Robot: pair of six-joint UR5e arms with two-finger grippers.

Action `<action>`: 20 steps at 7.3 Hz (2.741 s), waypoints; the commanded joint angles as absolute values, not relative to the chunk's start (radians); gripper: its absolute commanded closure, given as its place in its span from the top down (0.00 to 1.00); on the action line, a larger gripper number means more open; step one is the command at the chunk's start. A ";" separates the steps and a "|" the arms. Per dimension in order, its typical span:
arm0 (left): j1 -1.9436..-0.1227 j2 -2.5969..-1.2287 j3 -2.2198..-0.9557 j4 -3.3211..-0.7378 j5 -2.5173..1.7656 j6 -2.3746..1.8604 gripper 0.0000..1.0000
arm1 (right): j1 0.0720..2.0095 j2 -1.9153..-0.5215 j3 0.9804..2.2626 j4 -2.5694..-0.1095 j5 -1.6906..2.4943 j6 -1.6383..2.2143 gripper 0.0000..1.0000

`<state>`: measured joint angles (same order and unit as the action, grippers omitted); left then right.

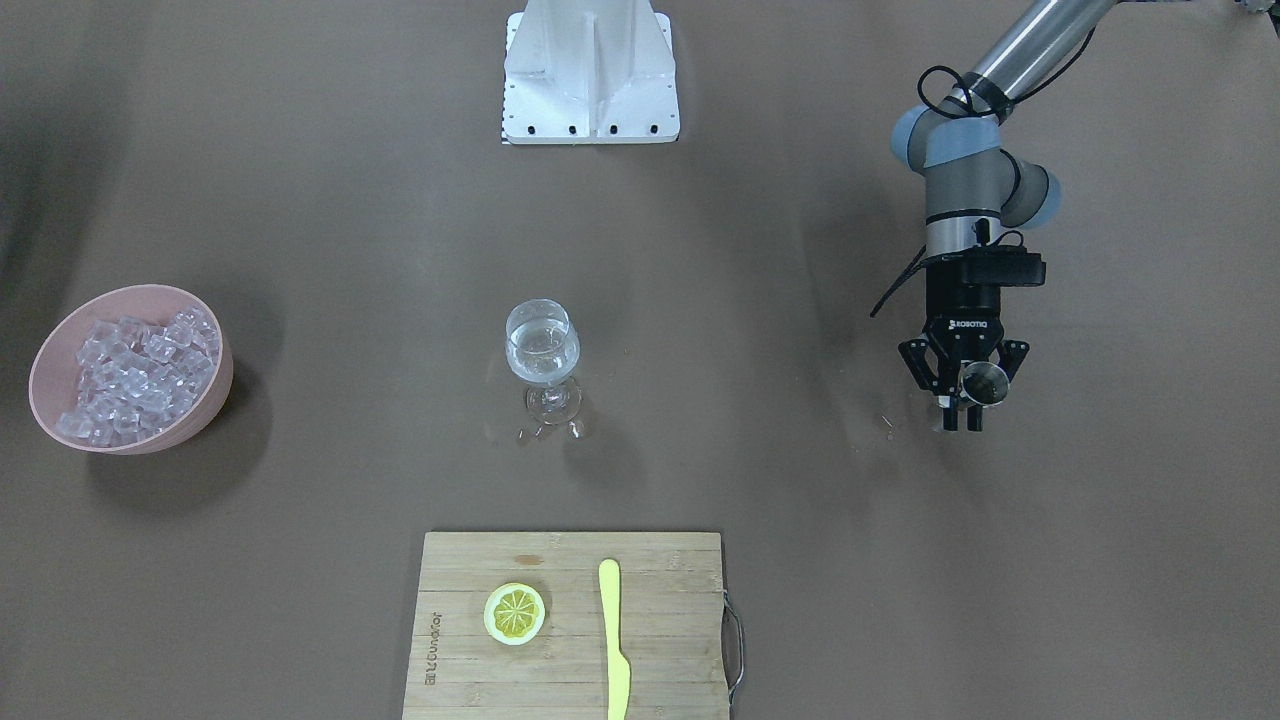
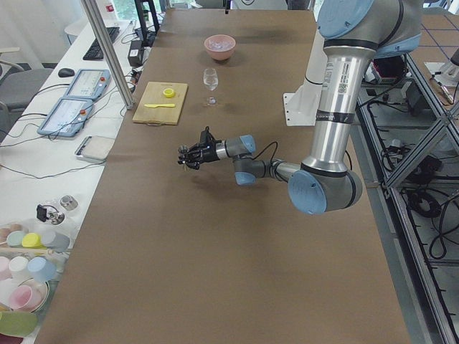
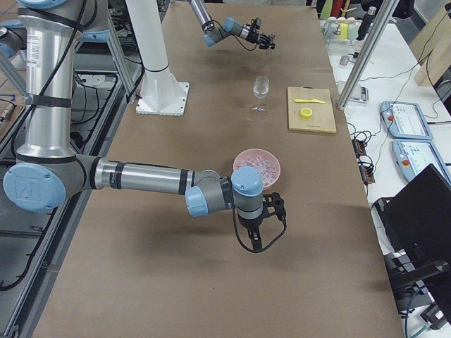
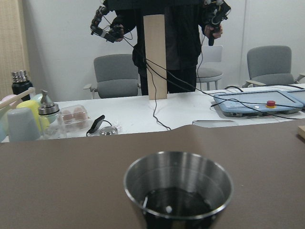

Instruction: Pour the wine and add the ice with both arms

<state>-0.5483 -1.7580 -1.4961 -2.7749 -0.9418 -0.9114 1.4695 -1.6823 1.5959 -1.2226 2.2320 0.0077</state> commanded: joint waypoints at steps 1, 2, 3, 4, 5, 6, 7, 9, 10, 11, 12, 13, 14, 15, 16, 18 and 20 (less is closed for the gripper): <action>-0.546 -1.759 -1.574 -2.778 -1.174 -0.894 0.00 | 1.470 -1.686 1.595 -1.223 2.232 0.008 1.00; -0.545 -1.763 -1.598 -2.778 -1.269 -0.894 0.00 | 1.470 -1.686 1.595 -1.223 2.232 0.008 1.00; -0.543 -1.763 -1.626 -2.786 -1.332 -0.894 0.00 | 1.470 -1.687 1.595 -1.223 2.232 0.008 1.00; -0.542 -1.764 -1.637 -2.821 -1.356 -0.893 0.00 | 1.470 -1.687 1.597 -1.223 2.233 0.008 1.00; -0.532 -1.770 -1.637 -2.865 -1.365 -0.876 0.00 | 1.470 -1.687 1.597 -1.223 2.235 0.008 1.00; -0.516 -1.793 -1.643 -2.873 -1.391 -0.754 0.00 | 1.470 -1.687 1.597 -1.223 2.235 0.008 1.00; -0.505 -1.834 -1.641 -2.873 -1.458 -0.679 0.00 | 1.470 -1.687 1.597 -1.223 2.235 0.009 1.00; -0.503 -1.879 -1.655 -2.866 -1.616 -0.606 0.00 | 1.470 -1.687 1.600 -1.223 2.235 0.023 1.00; -0.499 -1.902 -1.655 -2.841 -1.638 -0.579 0.00 | 1.470 -1.687 1.611 -1.223 2.235 0.052 1.00; -0.499 -1.951 -1.658 -2.767 -1.643 -0.577 0.00 | 1.470 -1.687 1.612 -1.223 2.237 0.055 1.00; -0.497 -2.001 -1.660 -2.702 -1.652 -0.568 0.00 | 1.470 -1.687 1.611 -1.223 2.237 0.055 1.00; -0.483 -2.055 -1.667 -2.630 -1.670 -0.566 0.00 | 1.470 -1.689 1.611 -1.223 2.252 0.055 1.00; -0.480 -2.074 -1.695 -2.550 -1.674 -0.565 0.00 | 1.470 -1.689 1.611 -1.223 2.255 0.055 1.00; -0.476 -2.107 -1.719 -2.448 -1.687 -0.565 0.00 | 1.470 -1.689 1.611 -1.223 2.255 0.055 1.00; -0.476 -2.149 -1.720 -2.371 -1.687 -0.546 0.00 | 1.470 -1.689 1.609 -1.223 2.255 0.055 1.00; -0.476 -2.209 -1.755 -2.178 -1.687 -0.522 0.00 | 1.470 -1.690 1.609 -1.223 2.255 0.055 1.00; -0.476 -2.232 -1.769 -2.090 -1.690 -0.517 0.00 | 1.470 -1.690 1.609 -1.223 2.255 0.057 1.00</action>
